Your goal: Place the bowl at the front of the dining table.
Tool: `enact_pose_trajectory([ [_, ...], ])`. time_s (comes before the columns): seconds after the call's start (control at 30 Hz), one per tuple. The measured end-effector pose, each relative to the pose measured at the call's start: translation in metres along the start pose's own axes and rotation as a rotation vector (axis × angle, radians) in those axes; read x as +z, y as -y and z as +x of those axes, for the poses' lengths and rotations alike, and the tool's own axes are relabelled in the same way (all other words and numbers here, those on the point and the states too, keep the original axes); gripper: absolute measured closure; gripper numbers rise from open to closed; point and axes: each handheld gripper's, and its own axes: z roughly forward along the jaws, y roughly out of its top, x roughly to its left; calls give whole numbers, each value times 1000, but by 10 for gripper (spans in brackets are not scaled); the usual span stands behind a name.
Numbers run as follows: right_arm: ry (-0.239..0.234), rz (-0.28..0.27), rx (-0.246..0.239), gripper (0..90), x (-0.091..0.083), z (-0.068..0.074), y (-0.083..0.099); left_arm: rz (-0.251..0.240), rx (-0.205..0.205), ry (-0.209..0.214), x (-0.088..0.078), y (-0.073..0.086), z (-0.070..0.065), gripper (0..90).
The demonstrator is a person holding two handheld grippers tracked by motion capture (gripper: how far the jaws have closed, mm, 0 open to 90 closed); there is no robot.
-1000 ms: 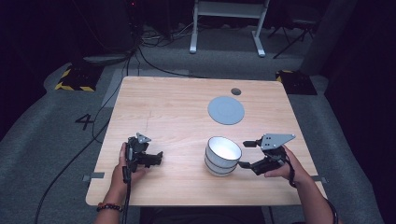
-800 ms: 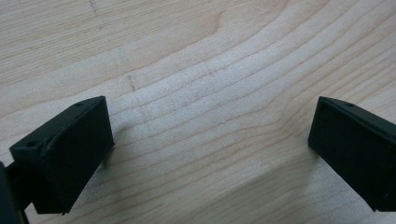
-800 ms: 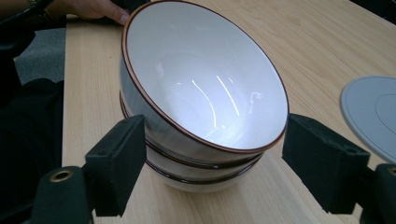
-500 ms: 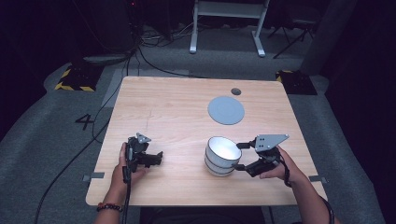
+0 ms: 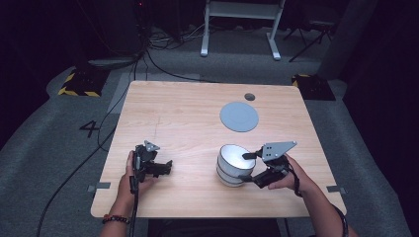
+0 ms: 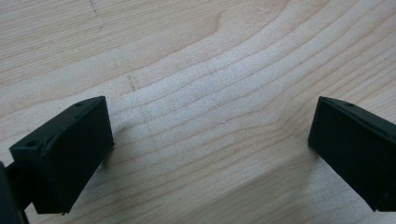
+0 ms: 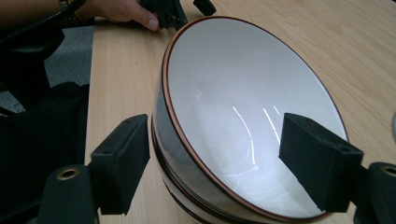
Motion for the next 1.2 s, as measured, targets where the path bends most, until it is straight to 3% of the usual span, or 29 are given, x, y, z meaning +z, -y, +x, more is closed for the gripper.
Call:
enact_pose_trajectory([
  [0.37,-53,12,-1,392,9,1,-3,0,1,-1,0,0,0,0],
  [0.8,-144,-33,10,740,11,3,-12,0,1,-2,0,0,0,0],
  [1.0,-167,-25,4,808,12,4,-13,0,-1,1,0,0,0,0],
  [1.2,-171,-22,4,817,13,4,-14,0,-1,1,0,0,0,0],
])
